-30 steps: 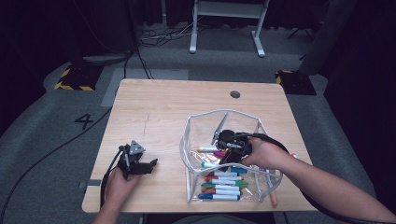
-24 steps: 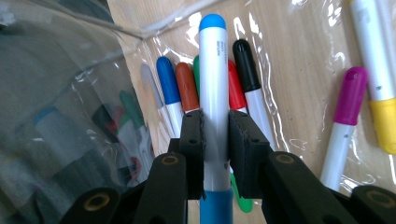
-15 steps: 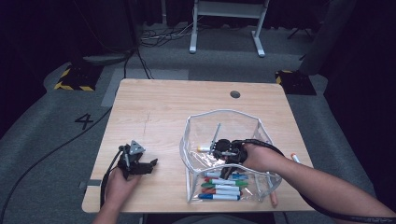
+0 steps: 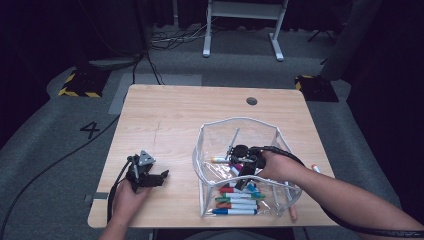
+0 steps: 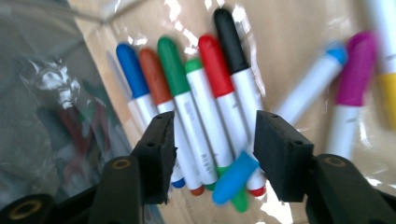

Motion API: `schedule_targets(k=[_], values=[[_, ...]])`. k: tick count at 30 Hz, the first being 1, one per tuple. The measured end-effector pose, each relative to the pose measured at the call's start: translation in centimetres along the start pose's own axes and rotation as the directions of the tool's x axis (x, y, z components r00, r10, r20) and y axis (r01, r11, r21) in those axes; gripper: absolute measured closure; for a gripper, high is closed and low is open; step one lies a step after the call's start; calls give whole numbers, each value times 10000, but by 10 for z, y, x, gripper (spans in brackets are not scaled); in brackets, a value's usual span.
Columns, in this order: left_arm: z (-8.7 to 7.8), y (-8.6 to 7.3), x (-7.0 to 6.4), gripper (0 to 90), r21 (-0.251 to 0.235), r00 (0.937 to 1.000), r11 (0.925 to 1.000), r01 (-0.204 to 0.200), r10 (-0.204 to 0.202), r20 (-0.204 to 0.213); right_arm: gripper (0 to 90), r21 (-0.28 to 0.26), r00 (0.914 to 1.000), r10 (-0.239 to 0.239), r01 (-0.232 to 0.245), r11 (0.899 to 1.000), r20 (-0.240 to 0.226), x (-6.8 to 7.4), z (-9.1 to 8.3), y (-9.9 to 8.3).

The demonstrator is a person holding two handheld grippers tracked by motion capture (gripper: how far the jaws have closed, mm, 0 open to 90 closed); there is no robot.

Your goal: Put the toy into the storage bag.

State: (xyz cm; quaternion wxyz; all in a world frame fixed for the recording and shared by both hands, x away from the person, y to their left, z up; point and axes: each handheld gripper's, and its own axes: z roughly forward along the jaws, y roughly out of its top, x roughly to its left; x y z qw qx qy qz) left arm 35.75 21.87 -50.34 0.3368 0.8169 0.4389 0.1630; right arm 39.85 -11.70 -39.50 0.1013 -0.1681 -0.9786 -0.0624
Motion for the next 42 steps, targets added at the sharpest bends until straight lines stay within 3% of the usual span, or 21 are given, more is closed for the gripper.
schedule_targets(k=[4,9,14,20,26,28,31,32,34,36,38,42], values=[[0,0,0,215,2,10000,10000,-2,2,0,497,-806,9994,-80,108,9967,349,3,-22,-2],[0,0,0,215,0,10000,10000,3,-3,0,511,-1798,9974,-65,194,9835,723,10,-50,-9],[0,0,0,215,1,10000,10000,0,0,-3,524,-2831,9952,67,214,9589,978,17,-78,-24],[0,0,0,215,-3,10000,10000,10,-10,-3,525,-4052,9907,429,131,9141,1290,21,-112,-54],[0,0,0,215,-1,10000,10000,3,-3,-4,548,-5283,9813,1218,-252,8487,1489,17,-142,-102],[0,0,0,215,-2,10000,10000,4,-4,-5,558,-5536,9786,1461,-421,8317,1451,12,-149,-120],[0,0,0,215,0,10000,10000,3,-3,-6,560,-5958,9653,2018,-652,8005,1655,4,-155,-149],[0,0,0,215,-1,10000,10000,2,-2,-7,543,-6142,9536,2316,-671,7863,1924,1,-156,-158],[0,0,0,215,-2,10000,10000,1,-1,-7,509,-6321,9330,2817,-810,7706,2238,-3,-156,-172],[0,0,0,215,0,10000,10000,1,-1,-8,467,-6508,9128,3468,-1304,7480,2156,-10,-154,-188],[0,0,0,215,-1,10000,10000,1,-1,-8,475,-6553,8922,3984,-1720,7355,2130,-17,-149,-204],[0,0,0,215,9,10000,10000,-13,13,-7,430,-6761,8582,4857,-2594,6896,1661,-30,-137,-229]])
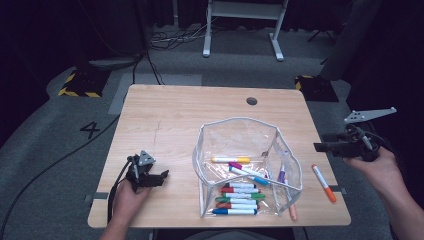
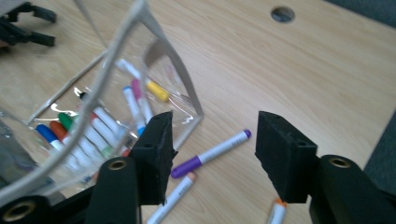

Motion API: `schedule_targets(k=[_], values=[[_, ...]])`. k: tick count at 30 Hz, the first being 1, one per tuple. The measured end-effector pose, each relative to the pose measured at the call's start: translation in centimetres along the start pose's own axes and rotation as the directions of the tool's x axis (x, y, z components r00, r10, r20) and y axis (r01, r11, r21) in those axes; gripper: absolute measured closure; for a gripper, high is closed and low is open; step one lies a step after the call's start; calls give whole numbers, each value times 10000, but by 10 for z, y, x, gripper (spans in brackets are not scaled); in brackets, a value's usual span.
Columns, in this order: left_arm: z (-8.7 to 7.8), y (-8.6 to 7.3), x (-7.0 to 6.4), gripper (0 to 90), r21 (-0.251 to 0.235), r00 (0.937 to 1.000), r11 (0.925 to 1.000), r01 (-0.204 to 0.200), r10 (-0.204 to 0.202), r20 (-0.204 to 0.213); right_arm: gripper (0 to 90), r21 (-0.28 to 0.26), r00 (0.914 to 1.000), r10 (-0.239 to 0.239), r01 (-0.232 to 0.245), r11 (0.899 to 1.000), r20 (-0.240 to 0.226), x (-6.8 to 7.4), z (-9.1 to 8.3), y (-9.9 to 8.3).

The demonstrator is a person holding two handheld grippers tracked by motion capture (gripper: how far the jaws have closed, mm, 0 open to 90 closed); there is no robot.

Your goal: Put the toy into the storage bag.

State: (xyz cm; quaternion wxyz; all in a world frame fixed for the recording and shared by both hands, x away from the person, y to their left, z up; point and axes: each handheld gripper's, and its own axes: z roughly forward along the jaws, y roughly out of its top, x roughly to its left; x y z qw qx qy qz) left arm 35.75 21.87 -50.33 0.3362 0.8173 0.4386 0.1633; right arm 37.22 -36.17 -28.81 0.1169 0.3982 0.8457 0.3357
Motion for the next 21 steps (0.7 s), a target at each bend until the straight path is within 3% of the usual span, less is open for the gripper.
schedule_targets(k=[4,7,13,15,18,21], values=[[0,0,0,215,-10,10000,10000,14,-14,-2,384,-16,9961,811,-811,9967,345,-17,5,-22],[0,0,0,215,2,10000,10000,2,-2,1,381,-4,9915,1149,-1151,9934,607,-26,10,-38],[0,0,0,215,-4,10000,10000,-6,6,4,560,474,9855,1429,-1476,9879,915,-38,27,-74],[0,0,0,215,2,10000,10000,-2,2,-1,583,701,9834,1607,-1668,9835,847,-43,34,-84],[0,0,0,215,3,10000,10000,-3,3,-2,606,1170,9786,1712,-1844,9759,1139,-49,45,-97],[0,0,0,215,3,10000,10000,0,0,-2,613,1746,9745,1891,-2085,9623,1210,-54,57,-111]])
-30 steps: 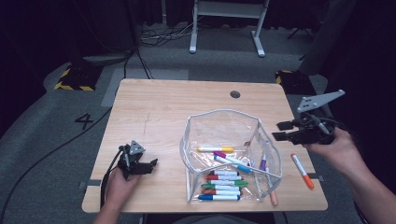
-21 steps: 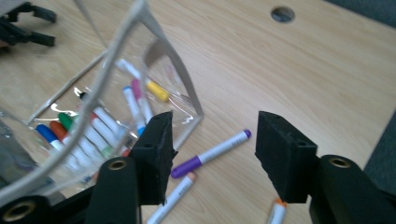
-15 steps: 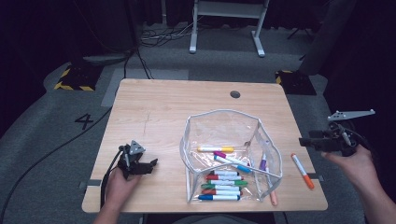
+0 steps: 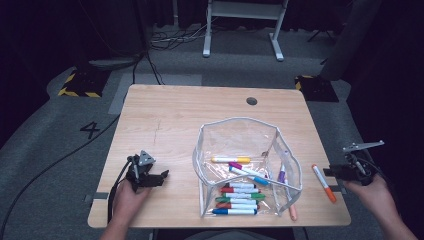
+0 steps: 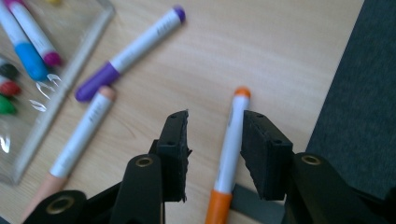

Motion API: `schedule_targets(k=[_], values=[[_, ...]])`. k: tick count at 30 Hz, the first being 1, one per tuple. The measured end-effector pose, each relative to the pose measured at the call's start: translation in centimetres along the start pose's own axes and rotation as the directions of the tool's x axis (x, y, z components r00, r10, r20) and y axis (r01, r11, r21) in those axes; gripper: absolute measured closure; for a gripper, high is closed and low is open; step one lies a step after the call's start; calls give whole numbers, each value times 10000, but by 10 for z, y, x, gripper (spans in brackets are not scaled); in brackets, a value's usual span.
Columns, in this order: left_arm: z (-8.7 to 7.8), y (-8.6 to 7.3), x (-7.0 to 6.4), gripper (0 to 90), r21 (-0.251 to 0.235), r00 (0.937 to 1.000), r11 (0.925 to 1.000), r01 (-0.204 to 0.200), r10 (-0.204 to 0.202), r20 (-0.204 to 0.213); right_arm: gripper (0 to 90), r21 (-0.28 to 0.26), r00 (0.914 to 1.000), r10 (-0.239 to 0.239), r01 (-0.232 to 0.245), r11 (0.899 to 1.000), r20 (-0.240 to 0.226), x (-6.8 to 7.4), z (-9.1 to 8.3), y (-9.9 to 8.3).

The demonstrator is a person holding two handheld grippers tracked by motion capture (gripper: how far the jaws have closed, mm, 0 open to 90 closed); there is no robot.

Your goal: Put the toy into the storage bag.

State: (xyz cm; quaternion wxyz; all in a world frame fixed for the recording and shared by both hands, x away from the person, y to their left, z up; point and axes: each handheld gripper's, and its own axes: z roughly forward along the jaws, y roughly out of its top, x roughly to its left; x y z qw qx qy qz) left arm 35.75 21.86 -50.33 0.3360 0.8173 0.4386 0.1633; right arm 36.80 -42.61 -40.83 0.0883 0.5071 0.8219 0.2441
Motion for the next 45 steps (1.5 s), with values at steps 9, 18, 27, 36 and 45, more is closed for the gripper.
schedule_targets(k=[9,18,27,36,45], values=[[0,0,0,215,-1,10000,10000,4,-4,1,661,931,9982,578,-564,9941,-125,-13,31,-24],[0,0,0,215,0,10000,10000,2,-2,2,746,1501,9989,235,-294,9882,409,-5,53,-19],[0,0,0,215,1,10000,10000,-1,1,-1,763,1795,9995,87,-142,9837,310,-2,53,-14],[0,0,0,215,-1,10000,10000,6,-6,-7,763,544,9968,-386,425,9976,-706,5,15,7],[0,0,0,215,-1,10000,10000,6,-6,-6,763,-409,9859,-1124,1081,9933,-1236,26,-24,35]])
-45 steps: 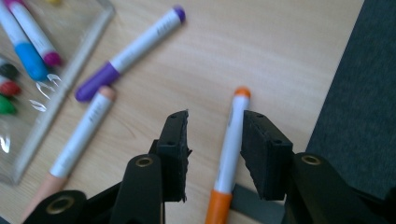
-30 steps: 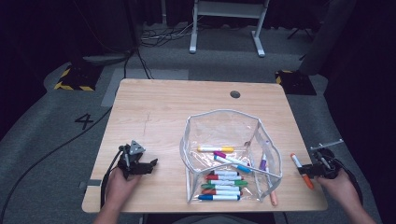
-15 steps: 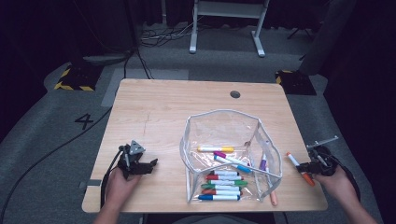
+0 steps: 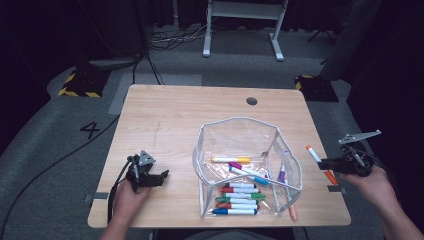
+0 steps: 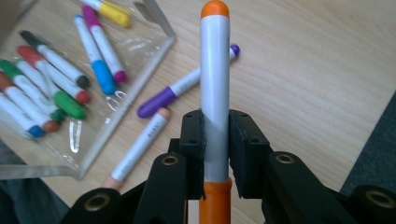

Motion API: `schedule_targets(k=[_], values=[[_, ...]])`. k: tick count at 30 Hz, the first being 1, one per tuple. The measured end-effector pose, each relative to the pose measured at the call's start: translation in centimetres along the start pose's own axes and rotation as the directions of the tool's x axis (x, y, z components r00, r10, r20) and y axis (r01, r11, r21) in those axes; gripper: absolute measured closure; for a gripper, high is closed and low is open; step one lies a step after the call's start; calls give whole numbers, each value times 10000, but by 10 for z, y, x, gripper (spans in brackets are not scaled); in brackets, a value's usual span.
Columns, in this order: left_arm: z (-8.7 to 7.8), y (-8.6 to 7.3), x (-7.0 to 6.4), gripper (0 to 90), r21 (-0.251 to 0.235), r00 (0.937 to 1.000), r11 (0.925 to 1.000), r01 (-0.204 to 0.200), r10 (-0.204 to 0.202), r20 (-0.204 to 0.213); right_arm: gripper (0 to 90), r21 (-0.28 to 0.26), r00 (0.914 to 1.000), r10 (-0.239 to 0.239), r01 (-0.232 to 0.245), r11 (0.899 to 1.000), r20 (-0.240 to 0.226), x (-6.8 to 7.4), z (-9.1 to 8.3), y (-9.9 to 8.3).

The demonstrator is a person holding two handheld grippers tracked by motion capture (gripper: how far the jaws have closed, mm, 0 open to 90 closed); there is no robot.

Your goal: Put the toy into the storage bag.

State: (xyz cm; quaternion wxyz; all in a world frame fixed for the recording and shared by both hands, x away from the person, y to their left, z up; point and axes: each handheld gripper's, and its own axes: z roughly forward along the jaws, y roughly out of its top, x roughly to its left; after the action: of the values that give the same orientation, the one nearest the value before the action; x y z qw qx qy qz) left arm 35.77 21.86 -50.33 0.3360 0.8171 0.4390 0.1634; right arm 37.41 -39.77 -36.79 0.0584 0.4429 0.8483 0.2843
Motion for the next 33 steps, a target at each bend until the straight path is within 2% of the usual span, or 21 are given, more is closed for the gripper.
schedule_targets(k=[8,18,25,29,31,33], values=[[0,0,0,215,-2,10000,10000,3,-3,0,763,-438,9948,-909,889,9951,-466,27,-27,29],[0,0,0,215,8,10000,10000,1,-1,-4,763,-790,9741,-1975,1895,9787,-1099,62,-57,61],[0,0,0,215,7,10000,10000,2,-2,-4,763,-837,9497,-2817,2723,9586,-1369,92,-67,83],[0,0,0,215,8,10000,10000,-4,4,-7,762,-640,9310,-3280,3218,9446,-1603,110,-64,98],[0,0,0,215,10,10000,10000,-6,6,-6,763,-533,9250,-3428,3386,9394,-1641,118,-61,105],[0,0,0,215,10,10000,10000,-6,6,-7,763,-416,9139,-3654,3640,9305,-1770,127,-58,113]])
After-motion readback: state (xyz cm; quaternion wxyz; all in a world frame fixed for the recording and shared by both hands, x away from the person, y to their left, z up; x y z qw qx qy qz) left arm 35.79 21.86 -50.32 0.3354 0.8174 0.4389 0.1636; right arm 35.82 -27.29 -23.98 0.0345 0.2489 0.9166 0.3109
